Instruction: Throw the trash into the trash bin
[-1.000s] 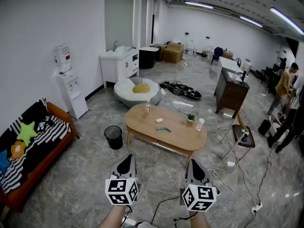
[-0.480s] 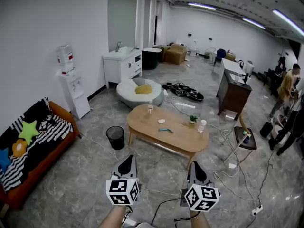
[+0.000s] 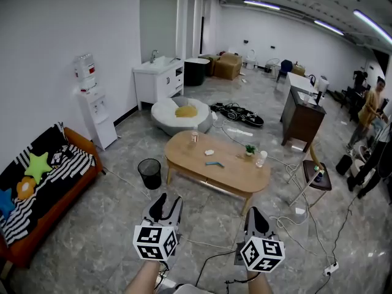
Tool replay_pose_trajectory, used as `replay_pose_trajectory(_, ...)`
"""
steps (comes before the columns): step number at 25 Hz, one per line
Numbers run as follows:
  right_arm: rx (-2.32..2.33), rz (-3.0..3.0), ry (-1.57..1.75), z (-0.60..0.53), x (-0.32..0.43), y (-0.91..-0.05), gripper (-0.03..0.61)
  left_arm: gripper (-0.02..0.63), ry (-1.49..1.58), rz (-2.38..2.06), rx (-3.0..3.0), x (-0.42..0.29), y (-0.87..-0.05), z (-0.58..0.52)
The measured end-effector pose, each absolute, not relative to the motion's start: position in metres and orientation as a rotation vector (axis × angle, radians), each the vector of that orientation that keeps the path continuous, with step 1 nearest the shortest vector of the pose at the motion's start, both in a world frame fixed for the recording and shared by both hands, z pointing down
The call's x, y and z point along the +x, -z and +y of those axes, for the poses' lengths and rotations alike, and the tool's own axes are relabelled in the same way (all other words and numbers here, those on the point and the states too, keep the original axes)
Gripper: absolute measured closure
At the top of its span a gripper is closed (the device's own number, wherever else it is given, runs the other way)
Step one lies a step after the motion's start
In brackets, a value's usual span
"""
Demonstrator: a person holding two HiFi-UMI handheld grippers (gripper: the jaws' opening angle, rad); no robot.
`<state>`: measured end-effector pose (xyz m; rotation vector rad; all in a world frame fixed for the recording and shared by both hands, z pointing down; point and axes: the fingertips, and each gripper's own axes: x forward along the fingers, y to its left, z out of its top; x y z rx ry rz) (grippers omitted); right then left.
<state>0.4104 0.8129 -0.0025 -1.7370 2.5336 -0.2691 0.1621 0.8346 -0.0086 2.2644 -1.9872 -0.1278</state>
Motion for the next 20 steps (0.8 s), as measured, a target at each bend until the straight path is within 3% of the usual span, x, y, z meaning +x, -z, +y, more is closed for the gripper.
replay_pose_trajectory(2,-1.745,2.532,0.273,0.813,0.412,0.002,0.577,0.391,0.133,-1.954,2.295,0.165,0.009,0.834)
replay_pose_trajectory(5,-1.76,2.525,0.271,0.814,0.413,0.001,0.577,0.281,0.149,-1.919,2.337,0.165,0.011,0.831)
replay_pose_trajectory(10,-1.781,2.509,0.27,0.811,0.417,0.001,0.577,0.176,0.154,-1.893,2.376,0.166,0.012,0.826)
replay_pose_trajectory(20,-1.824,2.482,0.275,0.805,0.403,-0.004,0.577,0.074,0.166,-1.9,2.397,0.139,0.01,0.816)
